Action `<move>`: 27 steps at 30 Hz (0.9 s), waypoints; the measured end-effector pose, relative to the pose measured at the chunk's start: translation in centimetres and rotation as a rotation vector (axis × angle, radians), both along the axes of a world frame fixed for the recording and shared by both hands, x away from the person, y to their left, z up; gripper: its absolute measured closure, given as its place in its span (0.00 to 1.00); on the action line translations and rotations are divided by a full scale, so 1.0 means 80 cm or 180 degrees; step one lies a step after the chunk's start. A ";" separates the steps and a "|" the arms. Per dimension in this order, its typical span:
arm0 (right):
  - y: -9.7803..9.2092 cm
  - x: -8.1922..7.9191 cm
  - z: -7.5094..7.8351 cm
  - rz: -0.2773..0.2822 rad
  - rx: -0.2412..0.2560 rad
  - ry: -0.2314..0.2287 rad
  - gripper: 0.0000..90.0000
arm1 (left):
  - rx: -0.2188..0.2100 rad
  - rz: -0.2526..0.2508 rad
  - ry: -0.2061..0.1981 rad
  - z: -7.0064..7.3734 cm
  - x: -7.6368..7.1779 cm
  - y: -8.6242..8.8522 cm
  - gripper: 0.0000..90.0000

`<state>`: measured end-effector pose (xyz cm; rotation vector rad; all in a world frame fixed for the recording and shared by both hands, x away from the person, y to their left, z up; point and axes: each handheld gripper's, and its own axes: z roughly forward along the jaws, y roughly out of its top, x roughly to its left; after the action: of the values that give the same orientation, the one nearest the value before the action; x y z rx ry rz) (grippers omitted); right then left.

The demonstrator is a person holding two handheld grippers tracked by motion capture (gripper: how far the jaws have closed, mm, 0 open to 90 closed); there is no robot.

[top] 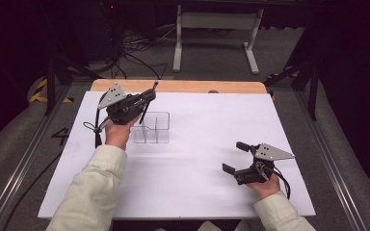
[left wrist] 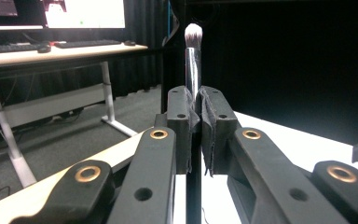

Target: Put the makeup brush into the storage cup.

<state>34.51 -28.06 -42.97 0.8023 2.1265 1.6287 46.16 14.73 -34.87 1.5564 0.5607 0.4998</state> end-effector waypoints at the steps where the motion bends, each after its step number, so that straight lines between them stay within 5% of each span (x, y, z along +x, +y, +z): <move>1: 0.000 0.000 0.000 -0.0001 0.0009 0.0005 0.01 | 0.0000 0.0000 0.0000 0.000 0.000 0.000 0.92; 27: 0.005 -0.002 0.000 0.0135 0.0090 0.0015 0.01 | 0.0042 0.0283 0.0126 -0.028 0.017 -0.017 0.92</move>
<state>34.31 -27.63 -42.96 0.7753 2.1421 1.6833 47.53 13.37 -37.10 1.5617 0.6603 0.5422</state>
